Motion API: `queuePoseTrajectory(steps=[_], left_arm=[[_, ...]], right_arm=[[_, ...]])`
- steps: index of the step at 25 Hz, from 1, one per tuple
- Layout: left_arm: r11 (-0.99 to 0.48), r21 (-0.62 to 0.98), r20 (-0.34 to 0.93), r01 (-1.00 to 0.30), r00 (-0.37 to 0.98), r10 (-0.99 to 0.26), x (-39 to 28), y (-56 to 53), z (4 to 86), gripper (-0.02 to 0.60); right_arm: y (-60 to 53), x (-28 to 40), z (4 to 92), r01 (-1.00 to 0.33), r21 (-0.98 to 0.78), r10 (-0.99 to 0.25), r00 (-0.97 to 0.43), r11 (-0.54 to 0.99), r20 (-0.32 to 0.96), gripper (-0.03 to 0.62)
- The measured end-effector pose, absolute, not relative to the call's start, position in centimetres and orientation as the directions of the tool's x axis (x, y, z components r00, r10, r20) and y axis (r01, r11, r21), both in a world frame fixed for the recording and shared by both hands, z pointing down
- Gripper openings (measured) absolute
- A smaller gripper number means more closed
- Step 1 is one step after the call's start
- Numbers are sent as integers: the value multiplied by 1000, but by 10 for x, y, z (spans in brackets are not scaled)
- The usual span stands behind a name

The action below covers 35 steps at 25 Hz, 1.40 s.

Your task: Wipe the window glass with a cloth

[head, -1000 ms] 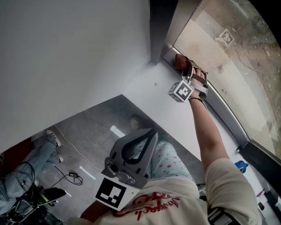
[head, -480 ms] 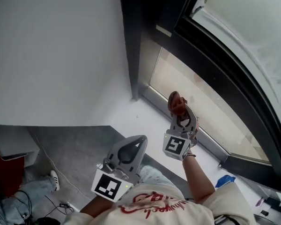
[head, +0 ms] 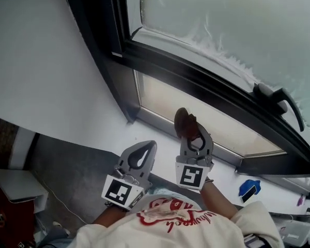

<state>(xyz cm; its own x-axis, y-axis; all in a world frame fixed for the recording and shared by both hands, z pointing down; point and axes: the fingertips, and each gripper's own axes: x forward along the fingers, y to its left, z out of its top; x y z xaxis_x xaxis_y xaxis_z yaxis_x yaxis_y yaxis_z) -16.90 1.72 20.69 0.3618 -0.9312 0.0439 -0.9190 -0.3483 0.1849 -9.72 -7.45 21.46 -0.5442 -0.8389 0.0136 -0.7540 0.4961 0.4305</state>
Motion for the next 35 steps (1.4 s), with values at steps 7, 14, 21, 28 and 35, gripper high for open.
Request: queuePoseTrajectory(steps=[7, 14, 21, 28, 35], left_arm=[[-434, 161, 24, -886, 443, -896, -127, 19, 188, 21], [-497, 125, 15, -859, 502, -865, -107, 27, 177, 21], [-583, 102, 8, -806, 586, -810, -91, 52, 172, 21], [-646, 87, -20, -758, 647, -762, -98, 124, 166, 21], [-683, 129, -11, -719, 688, -726, -113, 233, 174, 21]], right_arm=[[-49, -48, 179, -785, 425, -859, -511, 451, -31, 72], [-24, -22, 179, -799, 429, -876, -481, 421, -36, 72], [9, -10, 170, -829, 417, -899, -434, 372, -61, 72], [79, -16, 152, -896, 292, -912, -385, 334, -139, 72], [197, -32, 152, -931, 223, -932, -326, 287, -161, 72]])
